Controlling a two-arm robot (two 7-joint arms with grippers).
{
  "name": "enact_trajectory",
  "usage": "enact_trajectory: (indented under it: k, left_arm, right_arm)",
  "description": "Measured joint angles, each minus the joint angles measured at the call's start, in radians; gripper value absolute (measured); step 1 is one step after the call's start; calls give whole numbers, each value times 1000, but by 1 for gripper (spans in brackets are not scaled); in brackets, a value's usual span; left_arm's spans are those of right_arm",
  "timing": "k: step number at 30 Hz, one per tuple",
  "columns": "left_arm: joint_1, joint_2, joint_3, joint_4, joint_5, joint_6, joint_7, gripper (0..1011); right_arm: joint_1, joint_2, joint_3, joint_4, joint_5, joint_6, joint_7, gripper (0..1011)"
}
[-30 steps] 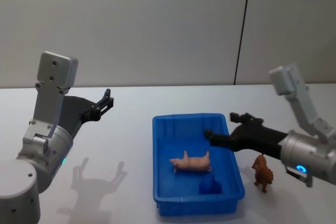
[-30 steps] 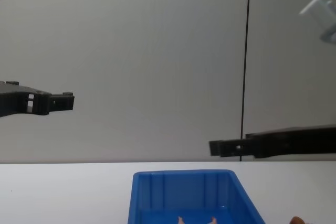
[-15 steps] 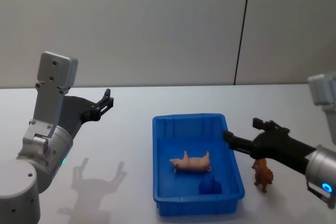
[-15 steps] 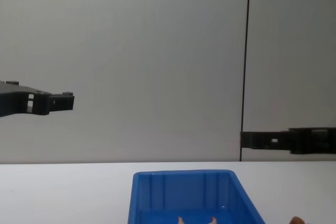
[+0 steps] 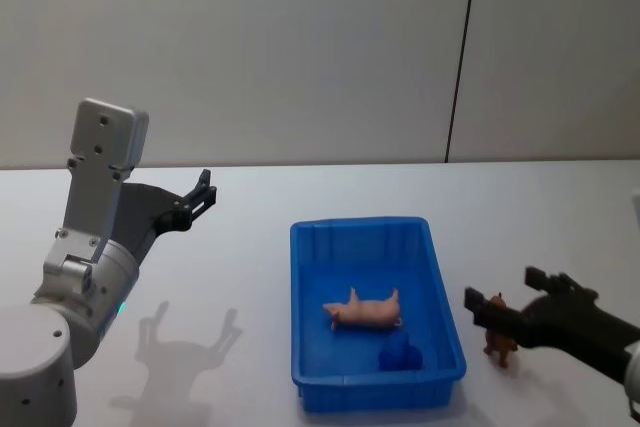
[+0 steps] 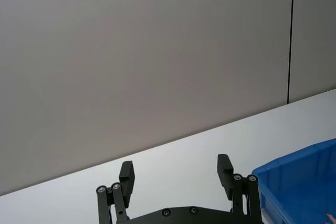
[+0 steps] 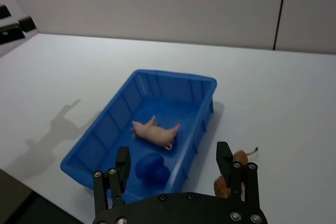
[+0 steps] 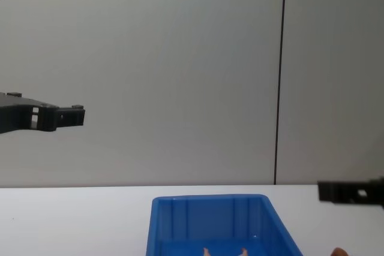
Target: Pick up the two dolls from the table and place them into the box.
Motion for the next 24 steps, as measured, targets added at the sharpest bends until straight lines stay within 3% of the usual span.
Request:
enact_trajectory:
  k: [10,24]
  left_arm:
    - [0,0,0,0,0,0,0,1001]
    - [0,0,0,0,0,0,0,1001]
  right_arm:
    - [-53,41,11,-38,1,81,-82,1001]
    - [-7,37,-7,18,-65,185,-100,1001]
